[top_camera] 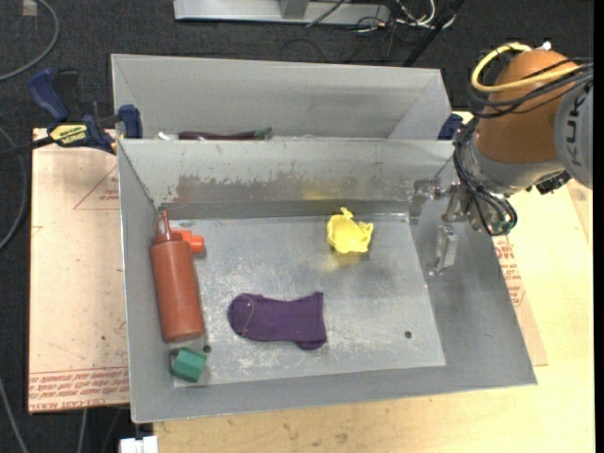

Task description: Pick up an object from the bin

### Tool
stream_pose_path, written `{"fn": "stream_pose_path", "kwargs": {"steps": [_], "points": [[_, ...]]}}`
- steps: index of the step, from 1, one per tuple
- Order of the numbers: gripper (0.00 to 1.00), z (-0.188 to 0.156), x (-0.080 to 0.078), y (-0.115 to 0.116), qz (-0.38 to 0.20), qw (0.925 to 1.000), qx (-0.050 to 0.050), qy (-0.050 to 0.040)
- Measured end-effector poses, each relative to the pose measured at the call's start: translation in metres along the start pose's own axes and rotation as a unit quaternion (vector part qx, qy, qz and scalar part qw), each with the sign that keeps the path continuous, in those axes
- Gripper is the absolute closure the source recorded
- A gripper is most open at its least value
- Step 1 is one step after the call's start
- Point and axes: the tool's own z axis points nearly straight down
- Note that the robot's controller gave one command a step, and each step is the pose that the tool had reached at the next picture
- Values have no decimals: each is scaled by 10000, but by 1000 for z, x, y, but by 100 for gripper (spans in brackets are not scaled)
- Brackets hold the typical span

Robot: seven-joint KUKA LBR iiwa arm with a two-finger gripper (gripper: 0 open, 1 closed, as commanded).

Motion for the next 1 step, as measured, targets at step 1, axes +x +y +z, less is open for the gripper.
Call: {"fn": "stream_pose_path", "kwargs": {"steps": [1], "points": [[0, -5, -1, 0, -11, 10000, 5, -34]]}}
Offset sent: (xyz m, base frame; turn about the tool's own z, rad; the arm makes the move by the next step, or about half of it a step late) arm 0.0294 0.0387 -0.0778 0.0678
